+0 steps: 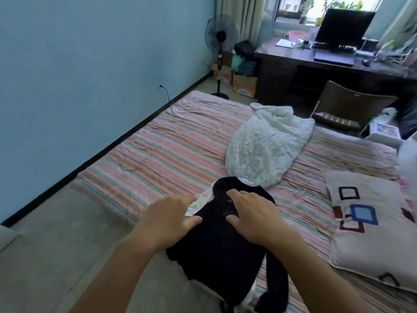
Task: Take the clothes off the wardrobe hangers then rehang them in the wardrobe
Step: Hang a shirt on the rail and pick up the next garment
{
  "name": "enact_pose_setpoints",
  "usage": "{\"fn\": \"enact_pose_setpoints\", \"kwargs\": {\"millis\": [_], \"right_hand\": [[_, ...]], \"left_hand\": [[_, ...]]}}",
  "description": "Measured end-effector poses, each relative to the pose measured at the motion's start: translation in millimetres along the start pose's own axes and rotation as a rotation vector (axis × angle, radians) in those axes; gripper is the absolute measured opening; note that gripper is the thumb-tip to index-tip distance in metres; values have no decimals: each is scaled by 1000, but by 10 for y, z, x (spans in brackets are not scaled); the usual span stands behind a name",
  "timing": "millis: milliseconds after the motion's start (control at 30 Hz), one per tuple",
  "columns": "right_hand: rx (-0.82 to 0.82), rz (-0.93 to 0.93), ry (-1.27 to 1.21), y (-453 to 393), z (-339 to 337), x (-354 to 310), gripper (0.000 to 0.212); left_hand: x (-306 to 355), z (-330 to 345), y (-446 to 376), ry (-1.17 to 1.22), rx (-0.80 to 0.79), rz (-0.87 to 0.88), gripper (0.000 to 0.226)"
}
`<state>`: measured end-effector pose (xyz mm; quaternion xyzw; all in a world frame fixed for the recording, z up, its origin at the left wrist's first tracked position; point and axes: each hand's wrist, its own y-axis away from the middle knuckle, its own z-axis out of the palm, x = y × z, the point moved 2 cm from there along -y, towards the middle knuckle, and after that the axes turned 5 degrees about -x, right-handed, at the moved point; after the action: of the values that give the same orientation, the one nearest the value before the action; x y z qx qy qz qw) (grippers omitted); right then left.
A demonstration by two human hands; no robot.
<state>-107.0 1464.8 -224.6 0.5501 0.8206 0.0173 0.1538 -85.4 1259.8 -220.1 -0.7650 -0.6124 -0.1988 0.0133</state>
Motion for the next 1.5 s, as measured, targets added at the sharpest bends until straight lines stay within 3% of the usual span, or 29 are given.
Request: {"fn": "enact_pose_setpoints", "kwargs": {"millis": [200, 600, 1000, 1200, 1500], "right_hand": [[3, 135, -21, -326, 58, 902, 37], [-100, 268, -61, -1477, 579, 2689, 32], [-183, 388, -145, -2841, 2096, 4124, 26], [-234, 403, -235, -3331, 2857, 4671, 46], [-238, 422, -341, -3939, 3725, 4996, 37]], "left_hand": [[400, 163, -1028, 152, 12, 56, 42], [609, 924, -3175, 105, -85, -24, 41], [213, 2521, -5249, 24, -156, -57, 40], [-219, 3314, -5855, -58, -266, -77, 45], [-913, 4024, -6464, 29, -349, -204, 17]]}}
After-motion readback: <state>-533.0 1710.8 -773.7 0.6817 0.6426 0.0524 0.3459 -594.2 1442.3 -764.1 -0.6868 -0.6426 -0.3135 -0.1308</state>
